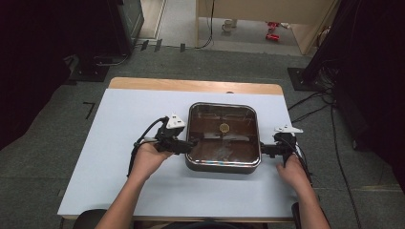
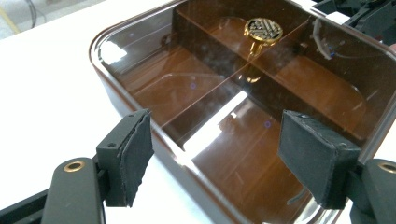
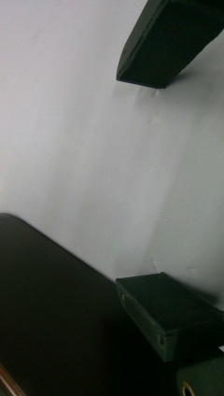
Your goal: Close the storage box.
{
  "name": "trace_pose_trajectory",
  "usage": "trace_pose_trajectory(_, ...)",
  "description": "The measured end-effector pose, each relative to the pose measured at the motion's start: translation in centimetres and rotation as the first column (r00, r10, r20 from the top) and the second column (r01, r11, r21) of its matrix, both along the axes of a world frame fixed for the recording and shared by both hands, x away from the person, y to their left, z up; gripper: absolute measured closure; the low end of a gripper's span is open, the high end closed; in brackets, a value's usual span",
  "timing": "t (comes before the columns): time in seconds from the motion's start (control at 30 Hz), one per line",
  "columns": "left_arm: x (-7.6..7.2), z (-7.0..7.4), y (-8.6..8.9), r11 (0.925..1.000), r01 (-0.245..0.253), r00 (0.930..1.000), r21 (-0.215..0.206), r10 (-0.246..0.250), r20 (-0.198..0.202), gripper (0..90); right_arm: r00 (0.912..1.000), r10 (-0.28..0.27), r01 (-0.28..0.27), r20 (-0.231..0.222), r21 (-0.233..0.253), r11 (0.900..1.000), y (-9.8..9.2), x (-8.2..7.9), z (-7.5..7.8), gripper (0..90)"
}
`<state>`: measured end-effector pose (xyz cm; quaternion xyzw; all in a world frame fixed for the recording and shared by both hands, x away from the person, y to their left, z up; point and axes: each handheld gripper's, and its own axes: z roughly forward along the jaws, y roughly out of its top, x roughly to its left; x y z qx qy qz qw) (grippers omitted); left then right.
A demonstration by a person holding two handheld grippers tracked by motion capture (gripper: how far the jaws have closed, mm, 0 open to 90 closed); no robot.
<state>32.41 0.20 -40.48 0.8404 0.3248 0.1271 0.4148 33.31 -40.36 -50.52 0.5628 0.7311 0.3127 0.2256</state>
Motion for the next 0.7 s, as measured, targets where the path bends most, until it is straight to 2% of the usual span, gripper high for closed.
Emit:
trace_pose_trajectory(0.13,-0.6,0.0,1.2,0.9995,-0.028,0.9995,-0.012,0.029,0.009,25.4,1.0,0.0,0.0,0.0,0.0,1.0,0.0,0.0,0.0,2.5)
trace_pose_trajectory(0.2,-0.9,-0.3,1.9,0.9991,-0.042,0.9989,-0.004,0.042,0.022,24.9,1.0,0.0,0.0,0.0,0.0,1.0,0.0,0.0,0.0,2.6)
trace_pose_trajectory(0.23,-1.1,-0.7,2.7,0.998,-0.061,0.9974,0.015,0.06,0.039,24.7,1.0,-0.001,0.001,-0.001,0.001,1.0,0.0,0.0,0.0,2.5)
trace_pose_trajectory(0.37,-1.2,-1.4,3.8,0.9956,-0.092,0.9944,0.016,0.091,0.053,24.1,1.0,-0.001,0.001,-0.001,0.001,1.0,0.0,0.0,0.0,2.6)
trace_pose_trajectory(0.53,-1.6,-3.1,5.3,0.9909,-0.131,0.9881,0.031,0.128,0.086,21.3,1.0,-0.001,0.001,-0.001,0.001,1.0,0.0,0.0,0.0,2.5)
trace_pose_trajectory(0.6,-1.8,-3.9,5.9,0.9894,-0.144,0.987,0.022,0.142,0.076,20.6,1.0,-0.001,0.001,-0.001,0.001,1.0,0.0,0.0,0.0,2.5)
trace_pose_trajectory(0.63,-2.0,-4.7,6.3,0.9865,-0.163,0.9843,0.019,0.161,0.072,19.9,1.0,-0.001,0.001,-0.001,0.001,1.0,0.0,0.0,0.0,2.5)
trace_pose_trajectory(0.67,-2.0,-4.7,6.3,0.9865,-0.163,0.9843,0.019,0.161,0.072,19.9,1.0,-0.001,0.001,-0.001,0.001,1.0,0.0,0.0,0.0,2.5)
trace_pose_trajectory(0.7,-2.2,-5.4,6.7,0.9857,-0.168,0.9838,0.004,0.168,0.063,19.7,1.0,-0.002,0.002,-0.001,0.002,1.0,0.0,0.0,0.0,2.6)
